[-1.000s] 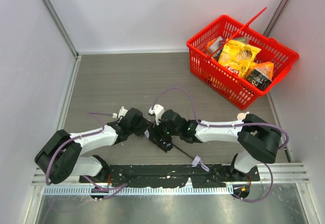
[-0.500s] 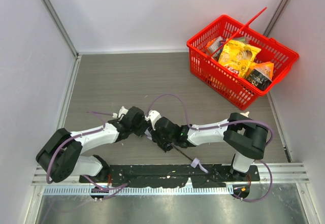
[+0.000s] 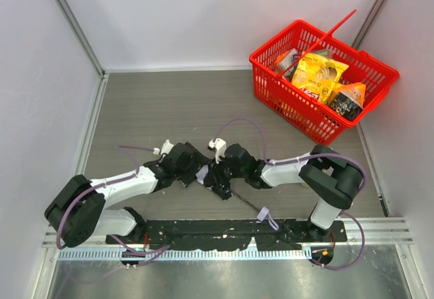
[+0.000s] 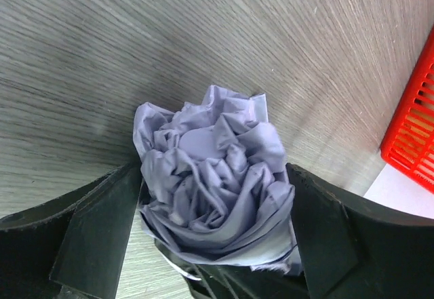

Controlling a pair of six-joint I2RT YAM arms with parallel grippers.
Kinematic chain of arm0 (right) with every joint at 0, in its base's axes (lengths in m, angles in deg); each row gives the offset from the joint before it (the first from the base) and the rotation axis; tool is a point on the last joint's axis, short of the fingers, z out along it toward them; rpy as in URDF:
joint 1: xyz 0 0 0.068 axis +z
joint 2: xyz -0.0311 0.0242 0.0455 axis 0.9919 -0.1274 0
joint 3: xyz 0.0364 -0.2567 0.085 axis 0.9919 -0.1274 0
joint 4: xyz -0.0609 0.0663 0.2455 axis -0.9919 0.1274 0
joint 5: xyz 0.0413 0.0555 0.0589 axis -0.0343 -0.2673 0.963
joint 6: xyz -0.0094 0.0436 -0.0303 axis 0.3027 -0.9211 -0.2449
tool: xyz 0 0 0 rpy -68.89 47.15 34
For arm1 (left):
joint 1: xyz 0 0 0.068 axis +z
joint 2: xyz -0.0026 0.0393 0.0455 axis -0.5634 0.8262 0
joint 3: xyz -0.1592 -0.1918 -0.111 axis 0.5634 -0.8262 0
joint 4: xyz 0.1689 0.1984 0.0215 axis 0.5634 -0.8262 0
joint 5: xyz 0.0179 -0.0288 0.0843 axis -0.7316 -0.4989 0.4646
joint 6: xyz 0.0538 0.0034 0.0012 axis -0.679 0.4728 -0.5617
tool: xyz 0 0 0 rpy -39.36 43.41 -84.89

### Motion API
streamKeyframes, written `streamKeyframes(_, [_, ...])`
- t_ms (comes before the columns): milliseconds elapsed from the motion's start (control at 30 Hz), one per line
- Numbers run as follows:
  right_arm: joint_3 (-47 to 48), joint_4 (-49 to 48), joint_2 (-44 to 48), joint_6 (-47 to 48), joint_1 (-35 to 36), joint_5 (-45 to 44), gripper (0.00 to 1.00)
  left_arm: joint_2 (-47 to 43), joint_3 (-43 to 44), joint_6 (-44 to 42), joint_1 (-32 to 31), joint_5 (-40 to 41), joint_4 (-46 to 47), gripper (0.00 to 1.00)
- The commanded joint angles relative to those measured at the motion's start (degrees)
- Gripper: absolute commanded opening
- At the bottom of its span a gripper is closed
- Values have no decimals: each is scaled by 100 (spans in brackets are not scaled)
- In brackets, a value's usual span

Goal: Put away the umbrella

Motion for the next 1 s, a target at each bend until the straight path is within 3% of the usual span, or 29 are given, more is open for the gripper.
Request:
streamKeyframes(0, [-71, -875, 286, -403, -217, 1271, 1, 31, -238, -285, -91, 127, -773, 90])
streamKeyframes(133, [-1, -1139, 330, -649, -288, 1686, 1, 224, -125, -302, -91, 30, -536, 85])
streamKeyframes(200, [17, -1349, 348, -789, -288, 1896, 1, 251, -89, -355, -91, 39, -352, 76])
streamKeyframes(400, [17, -1060, 471, -729, -253, 1862, 1, 14, -124, -461, -91, 91, -35, 18])
streamKeyframes(500, [166, -326, 576, -492, -34, 1241, 1, -161, -194, -312, -91, -5, 228, 0])
streamKeyframes(533, [349, -87, 576, -448, 28, 1064, 3, -223, -281, -216, -91, -49, 360, 0])
streamKeyframes(567, [421, 438, 594, -404, 142, 583, 20, -337, -352, -154, -100, -67, 474, 0])
streamKeyframes(633, [606, 958, 646, -526, 178, 289, 41, -583, -449, -170, -91, -41, 948, 0])
streamKeyframes(667, [658, 1101, 760, -770, 178, 71, 44, -706, -441, -214, -83, -6, 1002, 0])
streamKeyframes(700, [659, 1320, 848, -825, 178, 34, 56, -785, -414, -293, -83, 30, 1029, 0])
streamKeyframes(767, [624, 1497, 1146, -991, 178, 104, 68, -944, -388, -469, -4, -40, 1169, 0])
streamKeyframes(833, [667, 1874, 1410, -1141, 160, -63, 75, -1058, -379, -601, 58, -110, 1370, 0])
streamKeyframes(967, [799, 2420, 1902, -1361, 90, -151, 78, -1164, -414, -776, 181, -321, 1766, 0])
